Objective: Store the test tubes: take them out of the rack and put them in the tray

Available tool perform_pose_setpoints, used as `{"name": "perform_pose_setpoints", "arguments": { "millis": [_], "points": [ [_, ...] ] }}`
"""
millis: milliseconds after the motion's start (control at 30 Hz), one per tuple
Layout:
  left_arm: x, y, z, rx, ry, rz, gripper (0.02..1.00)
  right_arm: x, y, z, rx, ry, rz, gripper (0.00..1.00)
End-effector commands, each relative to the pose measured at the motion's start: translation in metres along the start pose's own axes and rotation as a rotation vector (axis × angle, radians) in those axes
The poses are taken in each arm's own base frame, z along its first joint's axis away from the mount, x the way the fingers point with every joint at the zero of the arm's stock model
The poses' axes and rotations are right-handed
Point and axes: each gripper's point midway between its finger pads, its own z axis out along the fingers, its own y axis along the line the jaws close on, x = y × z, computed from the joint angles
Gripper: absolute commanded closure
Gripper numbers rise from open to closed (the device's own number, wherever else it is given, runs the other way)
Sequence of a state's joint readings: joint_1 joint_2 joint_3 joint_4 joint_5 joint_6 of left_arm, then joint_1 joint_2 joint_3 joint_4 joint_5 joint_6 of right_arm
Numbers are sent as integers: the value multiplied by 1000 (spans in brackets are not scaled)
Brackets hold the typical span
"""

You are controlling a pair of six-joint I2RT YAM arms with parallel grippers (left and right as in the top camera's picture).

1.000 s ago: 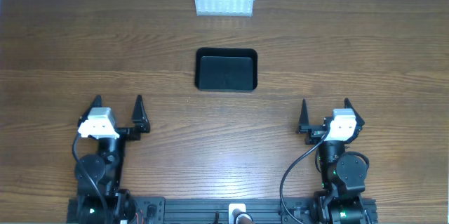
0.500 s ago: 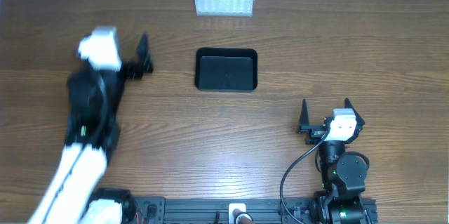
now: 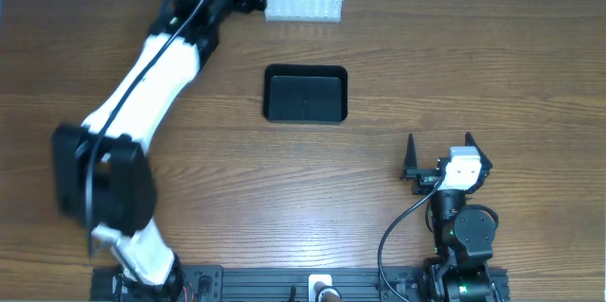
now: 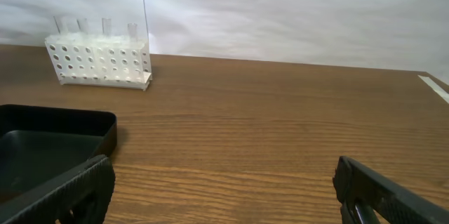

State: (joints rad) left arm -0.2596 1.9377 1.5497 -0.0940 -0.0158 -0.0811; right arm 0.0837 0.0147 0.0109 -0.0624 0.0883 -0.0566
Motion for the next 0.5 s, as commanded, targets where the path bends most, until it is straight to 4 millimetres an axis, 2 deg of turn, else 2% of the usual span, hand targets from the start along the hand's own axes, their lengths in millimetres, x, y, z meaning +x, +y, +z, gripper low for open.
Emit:
{"name": "perform_pose_setpoints", "arguments": {
  "millis": [33, 167, 500],
  "points": [
    [2, -9, 40, -1, 19, -27, 23, 2, -4, 0, 19, 0, -4, 9],
    [10, -18, 63, 7, 33, -23, 20, 2, -4, 0, 19, 0, -4, 7],
    [42, -15, 91, -17, 83, -64, 23, 2, -4, 0, 19, 0, -4, 7]
  ]
}}
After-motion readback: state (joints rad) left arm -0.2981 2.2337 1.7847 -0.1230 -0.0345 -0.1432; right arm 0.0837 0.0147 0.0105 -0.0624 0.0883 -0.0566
